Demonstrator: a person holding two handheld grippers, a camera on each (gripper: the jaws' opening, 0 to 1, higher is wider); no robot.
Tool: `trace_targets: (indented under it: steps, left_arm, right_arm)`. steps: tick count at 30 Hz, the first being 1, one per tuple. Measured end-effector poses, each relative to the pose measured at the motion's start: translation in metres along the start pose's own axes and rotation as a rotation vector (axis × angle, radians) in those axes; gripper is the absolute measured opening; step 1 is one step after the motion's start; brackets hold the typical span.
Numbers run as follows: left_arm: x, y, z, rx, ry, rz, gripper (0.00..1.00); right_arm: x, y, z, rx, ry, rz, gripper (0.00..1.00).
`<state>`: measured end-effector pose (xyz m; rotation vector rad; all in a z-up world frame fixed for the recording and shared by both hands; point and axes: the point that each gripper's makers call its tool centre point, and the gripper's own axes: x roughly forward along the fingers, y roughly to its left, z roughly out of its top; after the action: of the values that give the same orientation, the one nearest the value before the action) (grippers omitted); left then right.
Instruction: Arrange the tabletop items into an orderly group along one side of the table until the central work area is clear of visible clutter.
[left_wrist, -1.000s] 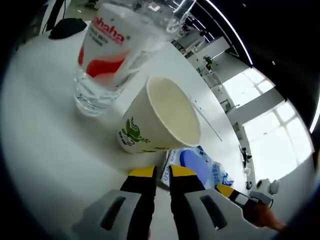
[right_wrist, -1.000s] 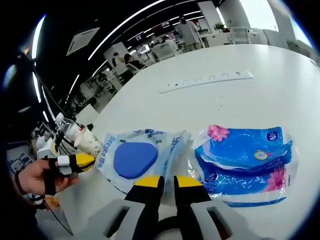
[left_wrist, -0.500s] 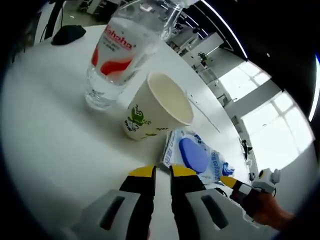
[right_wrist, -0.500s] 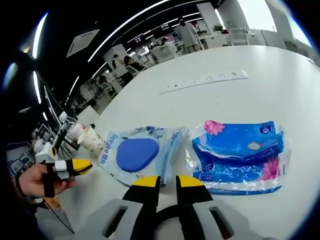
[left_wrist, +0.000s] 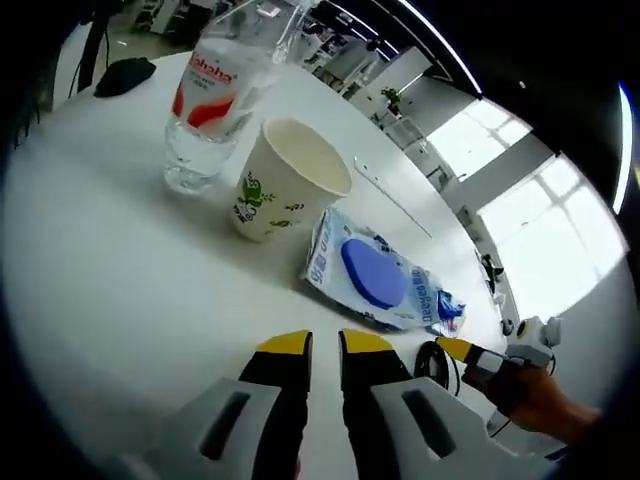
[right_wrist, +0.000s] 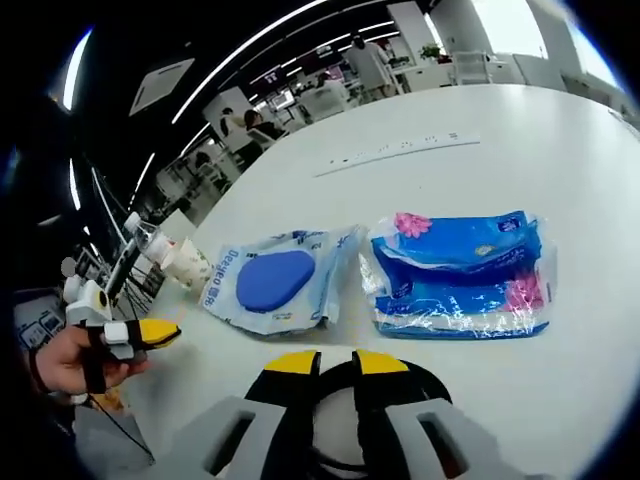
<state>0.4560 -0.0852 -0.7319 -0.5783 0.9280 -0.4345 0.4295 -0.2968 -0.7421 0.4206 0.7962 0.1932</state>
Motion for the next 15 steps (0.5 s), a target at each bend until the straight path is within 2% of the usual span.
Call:
trace_targets:
  steps: [5,15]
  left_arm:
    - [-0.001,-0.01,-0.016,0.015,0.022,-0.012,0.07]
    - [0.004,-0.047,-0.048,0.102,0.085,-0.071,0.08]
  right_arm:
    - [-0.012,-0.003,-0.007,-0.005,-0.002,-0.011,0.11]
    - [-0.039,-0.011,-0.014,-0.012,-0.031,-0.028,0.12]
